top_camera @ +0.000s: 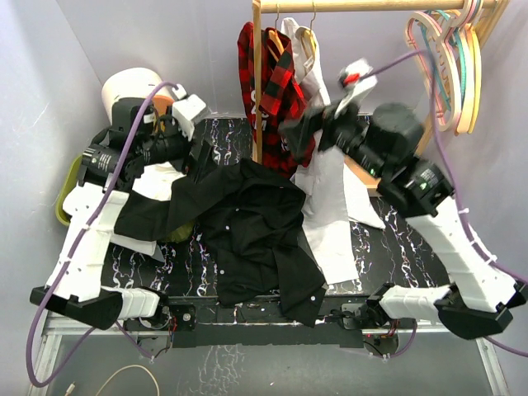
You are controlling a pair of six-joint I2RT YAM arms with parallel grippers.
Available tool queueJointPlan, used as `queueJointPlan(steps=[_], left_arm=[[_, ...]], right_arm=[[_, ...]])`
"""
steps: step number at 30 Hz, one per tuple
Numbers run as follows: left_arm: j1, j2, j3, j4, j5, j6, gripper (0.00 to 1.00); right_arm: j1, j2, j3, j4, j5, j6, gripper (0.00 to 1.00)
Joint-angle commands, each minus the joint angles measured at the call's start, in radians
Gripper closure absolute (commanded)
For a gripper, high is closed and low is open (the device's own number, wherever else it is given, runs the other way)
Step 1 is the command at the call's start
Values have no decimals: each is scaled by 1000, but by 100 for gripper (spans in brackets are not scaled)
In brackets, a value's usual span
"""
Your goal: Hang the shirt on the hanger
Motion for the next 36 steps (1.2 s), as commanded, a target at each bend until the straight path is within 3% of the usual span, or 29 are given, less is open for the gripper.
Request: queueJointPlan(steps=[1,5,7,10,11,23,31,36], left_arm=[[-5,0,-110,-170,208,85,8],[-5,-20,-163,-139,206,64,8],[-5,-29,-173,-140,205,66,8],[-4,-39,-195,-138,181,77,8],[-5,-42,-204,-135,173,80,8],[-4,10,-207,-125,161,75,8],[-3,24,-200,-115,167,66,8],[-4,51,-195,-118,145,70,8]], right_arm=[[-17,168,328,-131,582,-182,1],[-163,355,571,-144,757,-262,7],[-180,410,604,-94,908,-333,11],[-223,441,587,3,1051,-419,28],[-240,437,571,32,1063,-427,30],[-456,330,290,315,1122,-632,25],[-525,297,204,351,1071,-639,25],[-559,305,224,264,1001,-536,25]])
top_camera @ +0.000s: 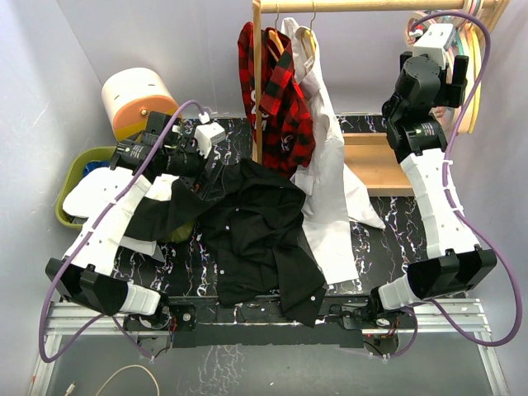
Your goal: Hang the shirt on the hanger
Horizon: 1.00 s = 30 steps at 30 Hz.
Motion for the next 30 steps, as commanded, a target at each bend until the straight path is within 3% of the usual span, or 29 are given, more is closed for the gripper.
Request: queueJointPlan(steps=[1,30], left_arm=[[1,8,28,-3,-3,5,8],[2,-10,-19,7,-64,11,8]], right_arm=[[-28,-13,14,-25,-72,84,25],[-78,-20,-25,-179,-232,283,27]])
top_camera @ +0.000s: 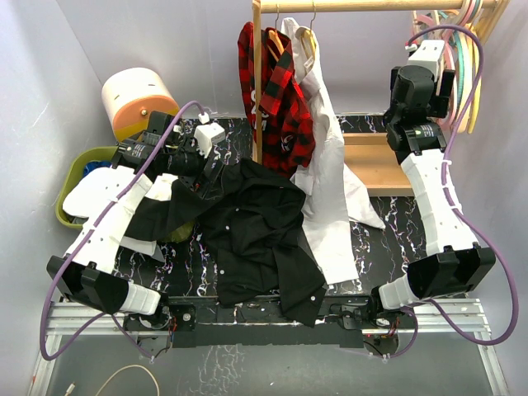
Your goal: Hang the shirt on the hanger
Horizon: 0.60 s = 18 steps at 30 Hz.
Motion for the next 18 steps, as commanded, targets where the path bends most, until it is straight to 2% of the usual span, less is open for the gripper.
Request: queueJointPlan(steps=[1,9,13,18], left_arm=[[2,-27,-18,4,-8,11,8],[4,-27,-33,7,-14,11,8],[5,-58,-36,7,-16,12,7],[11,-76,-48,13,-16,11,7]], right_arm=[[-59,-19,48,-25,-77,92,27],[-165,-36,73,-84,-307,237,25],[-195,-44,69,-79,-413,275,27],[-210,-42,51,-24,-538,295,51]])
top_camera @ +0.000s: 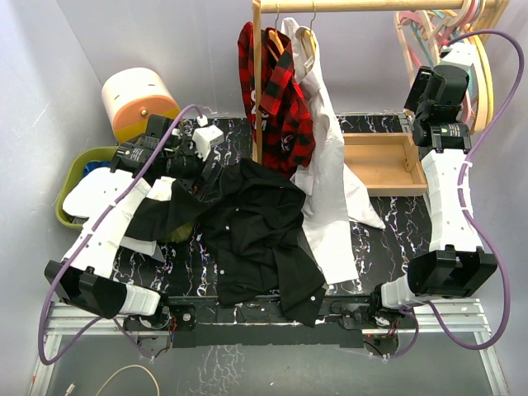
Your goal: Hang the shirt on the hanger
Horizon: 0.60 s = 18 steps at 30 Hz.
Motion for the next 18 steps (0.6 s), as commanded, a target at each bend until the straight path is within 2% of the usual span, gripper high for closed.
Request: queueJointPlan(steps=[1,4,9,14,18], left_arm=[[11,-58,-22,7,5,9,7],[15,-73,-34,10,3,13,8],[18,-95,-63,-14,15,32,7],[17,-85,-112,21,-53,-9,8],[-14,-48,-111,54,-46,-85,8]], right_arm=[[-14,-39,20,89,-156,53,54],[-35,-38,2,126,-202,73,65],[-59,-26,0,144,-244,98,91],[-68,-39,-32,167,-280,118,92],[-70,-67,-66,197,-308,133,92]])
